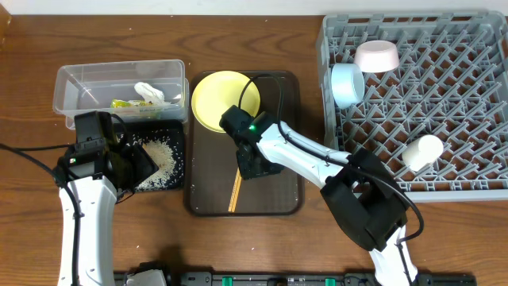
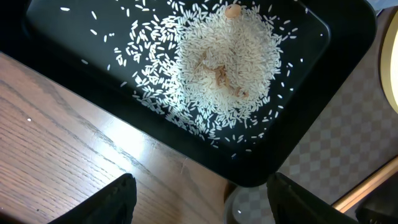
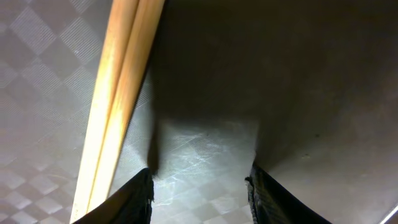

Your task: Sort waste into correct bins and load items into the dishwasher rack

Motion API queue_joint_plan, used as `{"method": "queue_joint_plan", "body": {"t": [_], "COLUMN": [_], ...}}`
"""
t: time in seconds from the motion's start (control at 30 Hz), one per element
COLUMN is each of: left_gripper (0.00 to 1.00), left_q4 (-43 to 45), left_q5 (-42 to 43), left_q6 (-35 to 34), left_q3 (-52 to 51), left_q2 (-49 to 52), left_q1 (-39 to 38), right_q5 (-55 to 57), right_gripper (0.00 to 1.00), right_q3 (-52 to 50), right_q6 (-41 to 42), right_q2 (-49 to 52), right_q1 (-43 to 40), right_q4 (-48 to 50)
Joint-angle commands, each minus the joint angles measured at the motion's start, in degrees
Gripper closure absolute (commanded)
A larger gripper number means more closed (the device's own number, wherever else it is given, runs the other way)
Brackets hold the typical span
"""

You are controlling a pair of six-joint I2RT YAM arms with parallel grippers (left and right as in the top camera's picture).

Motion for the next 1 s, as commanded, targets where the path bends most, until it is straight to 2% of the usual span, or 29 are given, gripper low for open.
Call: {"method": "queue_joint_plan", "body": {"t": [0.0, 0.17, 0.43, 0.8, 0.97], "left_gripper": [0.30, 0.30, 0.30, 0.30, 0.30], "left_q4": [-0.2, -0.2, -0.1, -0.2, -0.3], "left_q5": [-0.3, -0.3, -0.3, -0.3, -0.3], "left_q6": [-0.3, -0.3, -0.3, -0.3, -0.3], "left_q3": [0.3, 0.3, 0.3, 0.3, 0.3], "left_q2": [0.0, 0.0, 0.0, 0.0, 0.0], "left_q1": [0.2, 0.2, 0.2, 0.2, 0.2], "right_q5": [-2.9, -1.9, -1.1, 3.0, 8.0], "right_gripper": [0.51, 0.52, 0.61, 0.62, 0.65], "right_q3": [1.4, 4.1, 4.3, 3.4, 3.4], "right_q6": [1.1, -0.6, -3.5, -3.3, -0.7], "right_q2": [0.9, -0.2, 0.0, 4.2, 4.8], "right_q1": [-0.4, -0.3, 1.1, 2.9, 2.7], "right_q4": [0.1, 2.2, 6.3, 5.6, 0.6]}}
